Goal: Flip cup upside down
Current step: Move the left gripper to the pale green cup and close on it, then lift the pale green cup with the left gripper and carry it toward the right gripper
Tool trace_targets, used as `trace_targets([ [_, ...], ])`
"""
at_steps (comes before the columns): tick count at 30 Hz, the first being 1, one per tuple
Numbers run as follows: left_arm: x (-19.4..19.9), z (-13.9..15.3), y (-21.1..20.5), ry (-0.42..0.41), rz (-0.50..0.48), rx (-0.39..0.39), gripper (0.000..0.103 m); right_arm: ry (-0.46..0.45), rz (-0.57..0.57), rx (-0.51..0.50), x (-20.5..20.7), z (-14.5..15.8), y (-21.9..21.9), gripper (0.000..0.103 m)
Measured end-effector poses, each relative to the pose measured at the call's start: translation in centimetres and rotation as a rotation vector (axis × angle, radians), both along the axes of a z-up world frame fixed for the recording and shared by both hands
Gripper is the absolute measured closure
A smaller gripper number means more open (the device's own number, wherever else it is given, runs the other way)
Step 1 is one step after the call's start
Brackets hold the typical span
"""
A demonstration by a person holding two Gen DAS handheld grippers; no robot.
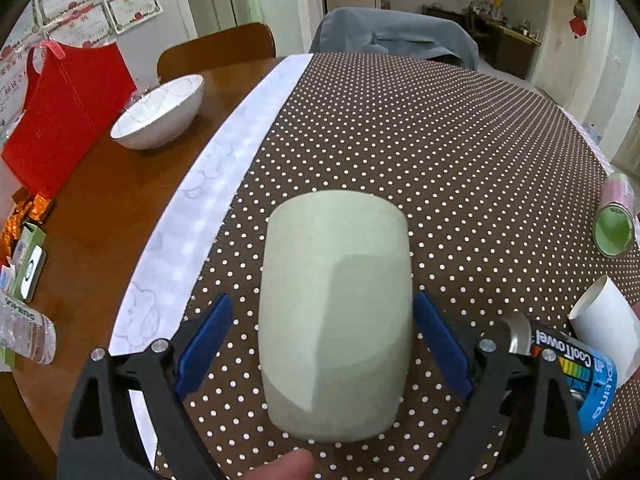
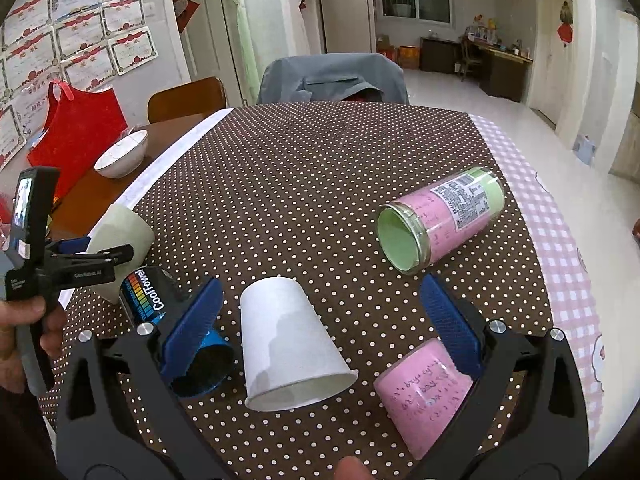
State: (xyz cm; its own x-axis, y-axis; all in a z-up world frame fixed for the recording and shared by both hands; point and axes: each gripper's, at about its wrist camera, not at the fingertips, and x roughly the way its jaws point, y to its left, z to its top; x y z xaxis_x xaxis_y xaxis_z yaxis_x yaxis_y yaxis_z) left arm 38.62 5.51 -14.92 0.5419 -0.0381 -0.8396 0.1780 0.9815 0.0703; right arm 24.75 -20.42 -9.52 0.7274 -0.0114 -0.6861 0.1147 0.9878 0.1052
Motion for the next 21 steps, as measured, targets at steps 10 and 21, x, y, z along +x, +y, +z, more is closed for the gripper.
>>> trace_targets([
  [10, 1.3, -1.0, 0.2, 0.041, -0.032, -0.048, 0.026, 0.003, 0.003, 0.003, 0.0, -0.3, 0.2, 0.006],
  [21, -0.3, 0.0, 0.9, 0.037, -0.034, -0.068, 0.027, -0.024, -0.001, 0.013, -1.8, 0.5, 0.0, 0.006],
])
